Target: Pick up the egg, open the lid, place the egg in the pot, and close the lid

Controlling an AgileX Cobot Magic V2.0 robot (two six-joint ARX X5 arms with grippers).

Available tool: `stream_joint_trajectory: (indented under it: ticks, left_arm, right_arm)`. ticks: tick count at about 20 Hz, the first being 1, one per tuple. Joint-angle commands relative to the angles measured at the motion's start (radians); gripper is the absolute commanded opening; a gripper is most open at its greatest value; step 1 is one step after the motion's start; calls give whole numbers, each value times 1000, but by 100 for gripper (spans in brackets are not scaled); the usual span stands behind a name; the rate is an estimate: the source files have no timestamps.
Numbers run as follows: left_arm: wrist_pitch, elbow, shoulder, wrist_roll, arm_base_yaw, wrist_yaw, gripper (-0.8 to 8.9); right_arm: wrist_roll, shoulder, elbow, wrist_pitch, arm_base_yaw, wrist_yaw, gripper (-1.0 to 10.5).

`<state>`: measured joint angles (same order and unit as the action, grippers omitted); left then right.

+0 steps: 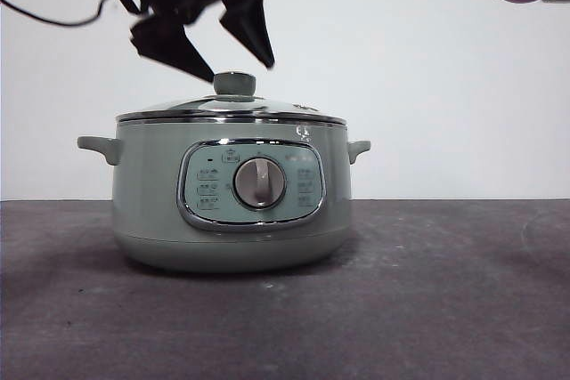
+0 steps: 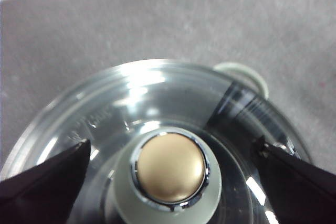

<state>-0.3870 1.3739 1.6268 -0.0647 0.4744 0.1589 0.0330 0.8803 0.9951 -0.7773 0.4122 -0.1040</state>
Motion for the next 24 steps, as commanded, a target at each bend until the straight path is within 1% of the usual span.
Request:
stream_joint_trajectory:
  ticks: [1,3,4,6,7,8,10,11,13,19,24]
  left_arm:
    - [9,0,16,-15,8,-6,624]
    - [9,0,18,-15,14,-48,618]
    - [8,0,18,-14,18,-64,541]
    - [-5,0,18,-14,18,-60,293]
    - [-19,0,18,-14,18,-51,226]
    - [-31,0,18,-14,18,-51,211]
    - [-39,0,18,-14,18,-51,209]
    - [-40,0,18,-14,18,-51,156]
    - [-40,0,18,-14,18,-51,2]
    - [-35,2,17,-14,17,-51,-8]
    - [-32,9,-40,-14,17,-52,-8]
  right_arm:
    - [-5,-4,3,9,2,0,-13]
    - [-5,-4,3,9,2,0,-13]
    - [-5,-4,3,9,2,0,-12]
    - [-5,-4,3,9,2,0,-13]
    - [-5,-4,3,9,2,0,-12]
    - [-5,-4,3,10,2,0,-12]
    - [-5,-4,3,12,2,0,-12]
    - [-5,-4,3,13,2,0,-12]
    - [-5,-4,3,13,2,0,-12]
    - [-6,-4,3,13,2,0,-12]
    - [-6,-4,3,13,2,-1,-12]
